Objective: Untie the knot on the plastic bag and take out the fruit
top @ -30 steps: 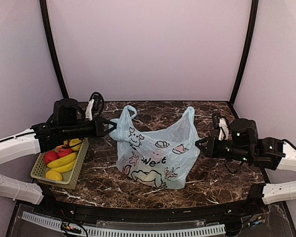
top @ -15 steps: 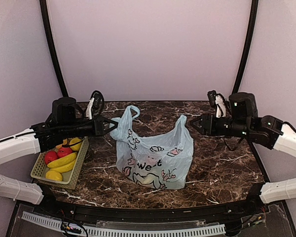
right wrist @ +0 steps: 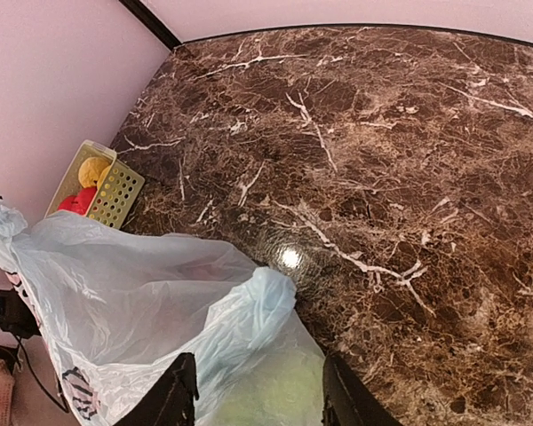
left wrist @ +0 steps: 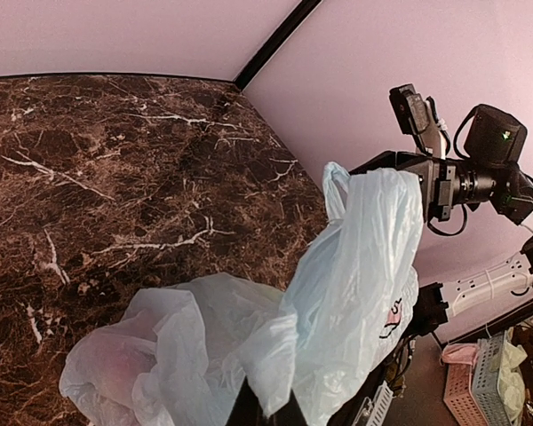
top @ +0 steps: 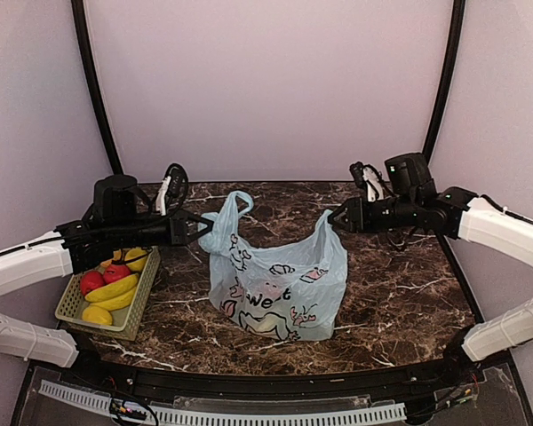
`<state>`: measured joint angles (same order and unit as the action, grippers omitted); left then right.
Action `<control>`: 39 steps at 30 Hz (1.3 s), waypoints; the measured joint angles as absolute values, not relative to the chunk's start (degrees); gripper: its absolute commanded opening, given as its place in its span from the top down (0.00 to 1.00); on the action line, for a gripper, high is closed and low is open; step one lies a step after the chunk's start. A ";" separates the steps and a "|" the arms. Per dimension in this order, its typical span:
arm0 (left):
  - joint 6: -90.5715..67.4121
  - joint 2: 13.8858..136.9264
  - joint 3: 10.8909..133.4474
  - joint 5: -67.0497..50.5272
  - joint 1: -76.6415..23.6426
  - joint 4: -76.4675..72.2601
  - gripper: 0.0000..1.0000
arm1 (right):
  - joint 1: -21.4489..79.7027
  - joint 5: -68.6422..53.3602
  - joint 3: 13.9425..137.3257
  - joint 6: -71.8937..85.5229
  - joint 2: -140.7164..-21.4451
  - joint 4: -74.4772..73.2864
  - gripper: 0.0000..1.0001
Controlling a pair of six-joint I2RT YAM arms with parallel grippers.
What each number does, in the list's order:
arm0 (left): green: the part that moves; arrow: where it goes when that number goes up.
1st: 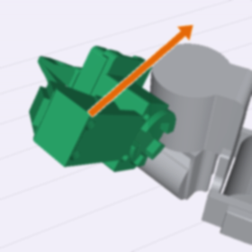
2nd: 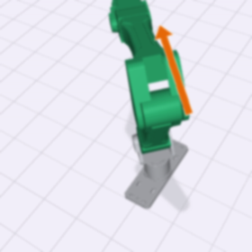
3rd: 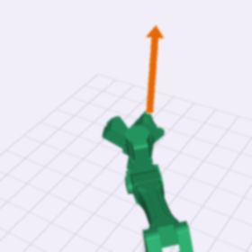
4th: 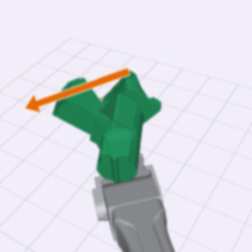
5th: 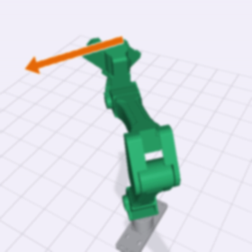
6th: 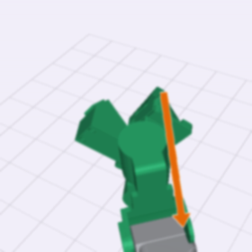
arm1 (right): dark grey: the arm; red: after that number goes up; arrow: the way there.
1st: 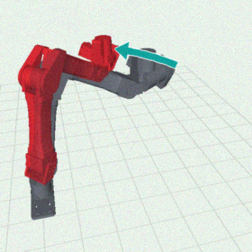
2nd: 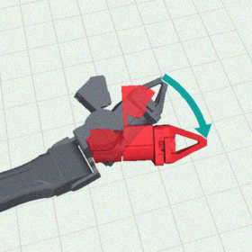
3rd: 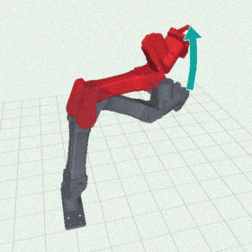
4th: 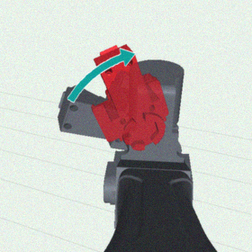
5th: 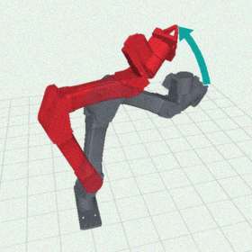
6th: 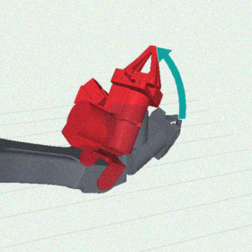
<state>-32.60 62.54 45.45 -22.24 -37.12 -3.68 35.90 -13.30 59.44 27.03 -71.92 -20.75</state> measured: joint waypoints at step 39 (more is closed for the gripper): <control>-31.68 64.14 45.65 -24.67 -37.12 -3.99 0.99 | 29.10 -32.32 60.36 32.51 -79.37 -11.05 1.00</control>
